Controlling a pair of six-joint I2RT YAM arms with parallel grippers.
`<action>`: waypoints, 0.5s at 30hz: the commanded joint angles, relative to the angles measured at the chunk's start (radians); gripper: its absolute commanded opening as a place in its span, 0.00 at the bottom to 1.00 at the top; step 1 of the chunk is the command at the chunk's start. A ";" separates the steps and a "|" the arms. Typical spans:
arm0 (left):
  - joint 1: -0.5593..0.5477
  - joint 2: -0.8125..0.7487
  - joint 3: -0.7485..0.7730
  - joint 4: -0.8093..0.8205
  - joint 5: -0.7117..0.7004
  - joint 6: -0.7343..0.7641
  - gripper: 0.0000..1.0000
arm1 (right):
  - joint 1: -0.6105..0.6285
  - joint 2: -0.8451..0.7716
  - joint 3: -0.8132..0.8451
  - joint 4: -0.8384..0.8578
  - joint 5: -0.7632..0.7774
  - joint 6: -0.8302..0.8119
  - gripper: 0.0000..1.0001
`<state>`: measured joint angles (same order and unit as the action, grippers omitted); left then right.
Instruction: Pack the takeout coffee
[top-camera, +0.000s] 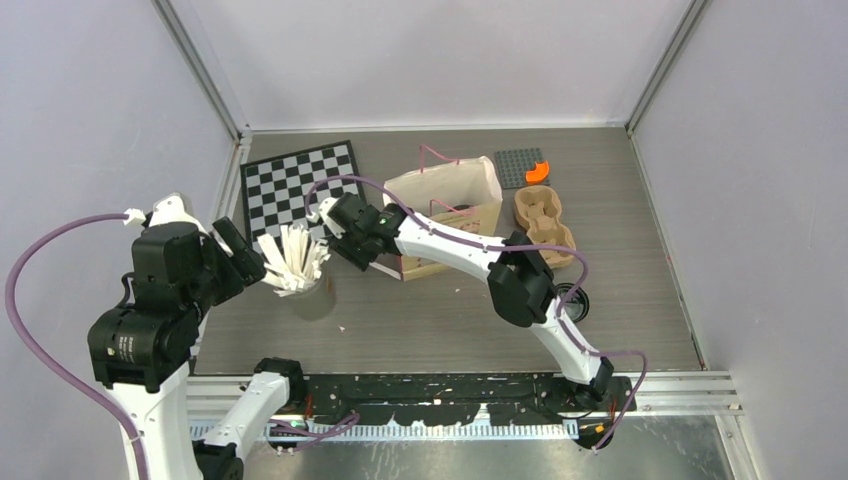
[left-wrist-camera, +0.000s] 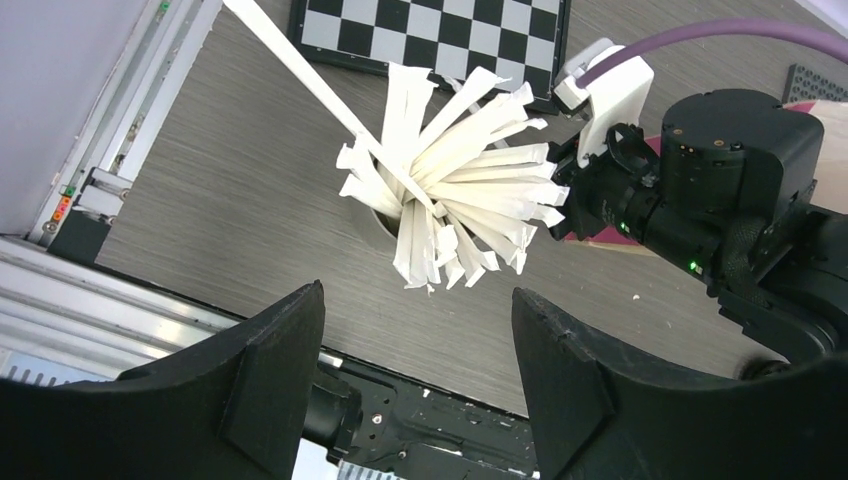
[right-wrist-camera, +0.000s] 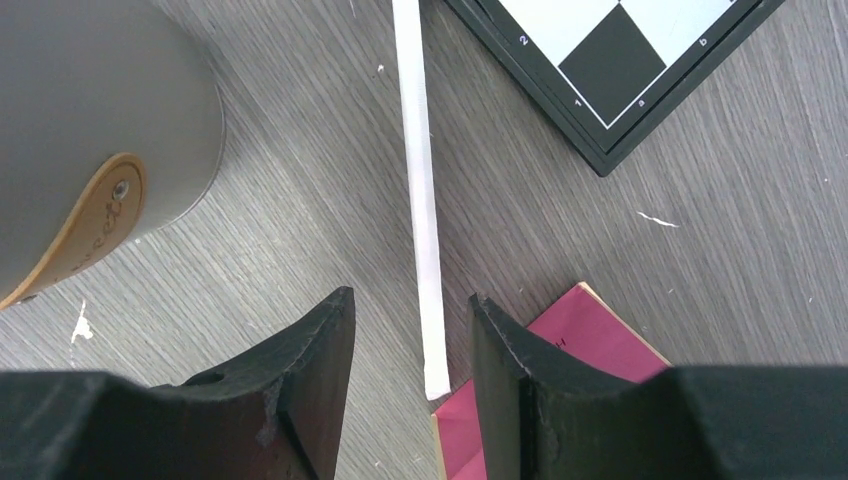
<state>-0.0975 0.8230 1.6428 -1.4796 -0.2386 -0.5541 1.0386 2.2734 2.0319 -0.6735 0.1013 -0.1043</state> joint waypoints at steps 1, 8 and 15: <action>0.004 -0.010 -0.005 -0.007 0.031 -0.006 0.70 | -0.001 0.041 0.066 -0.003 0.023 -0.011 0.50; 0.003 -0.016 -0.003 -0.011 0.043 -0.022 0.70 | 0.003 0.085 0.081 -0.010 0.040 0.003 0.50; 0.003 -0.025 -0.005 -0.009 0.041 -0.028 0.70 | 0.017 0.003 0.095 -0.040 0.060 0.027 0.50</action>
<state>-0.0975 0.8089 1.6394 -1.4876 -0.2058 -0.5709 1.0477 2.3550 2.0743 -0.6914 0.1333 -0.1017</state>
